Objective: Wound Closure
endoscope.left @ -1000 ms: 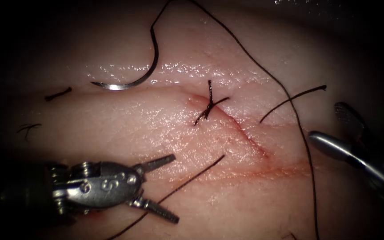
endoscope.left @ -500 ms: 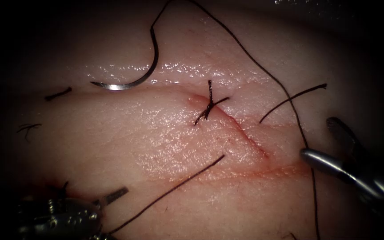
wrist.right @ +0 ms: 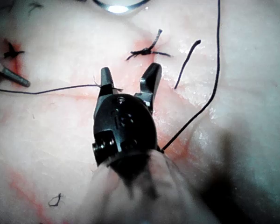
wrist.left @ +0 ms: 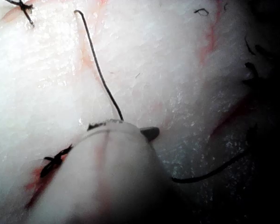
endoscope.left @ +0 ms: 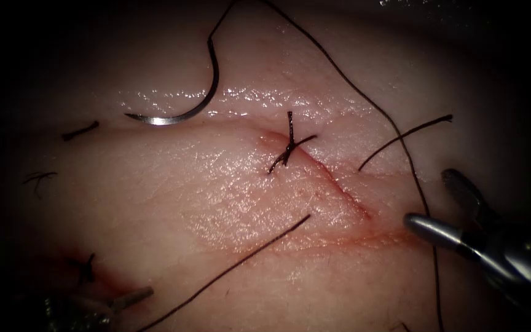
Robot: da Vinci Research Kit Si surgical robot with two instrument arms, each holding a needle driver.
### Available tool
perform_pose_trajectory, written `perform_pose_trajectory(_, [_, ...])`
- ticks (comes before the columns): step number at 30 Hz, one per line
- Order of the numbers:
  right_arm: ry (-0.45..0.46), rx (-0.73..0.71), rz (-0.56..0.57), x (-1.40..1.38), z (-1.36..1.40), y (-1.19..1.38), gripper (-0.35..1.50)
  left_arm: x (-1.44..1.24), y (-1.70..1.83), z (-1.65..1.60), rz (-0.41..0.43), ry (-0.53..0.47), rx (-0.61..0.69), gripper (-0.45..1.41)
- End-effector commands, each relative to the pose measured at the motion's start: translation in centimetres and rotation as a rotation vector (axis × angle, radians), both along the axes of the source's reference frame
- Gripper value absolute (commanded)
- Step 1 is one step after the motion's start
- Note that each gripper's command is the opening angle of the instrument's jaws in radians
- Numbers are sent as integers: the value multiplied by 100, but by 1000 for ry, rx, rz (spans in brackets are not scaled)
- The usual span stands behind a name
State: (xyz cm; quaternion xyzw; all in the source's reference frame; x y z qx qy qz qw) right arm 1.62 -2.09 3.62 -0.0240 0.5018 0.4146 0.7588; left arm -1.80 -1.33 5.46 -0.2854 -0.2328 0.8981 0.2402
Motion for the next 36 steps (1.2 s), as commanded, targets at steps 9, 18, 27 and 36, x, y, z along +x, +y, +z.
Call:
perform_pose_trajectory(9, [-222, -111, -241, 6, -11, -16, 39, -30, 42, -18, -86, -120, -71, -45])
perform_pose_trajectory(18, [-268, -265, -535, 62, -34, -24, 27, -69, 86, -33, -83, -149, -155, -45])
perform_pose_trajectory(27, [-571, -548, -819, 117, -46, -20, 22, -89, 108, -53, -102, -172, -181, -45])
perform_pose_trajectory(36, [-786, -674, -823, 120, -34, -6, 125, -100, 116, -63, -113, -189, -171, -45])
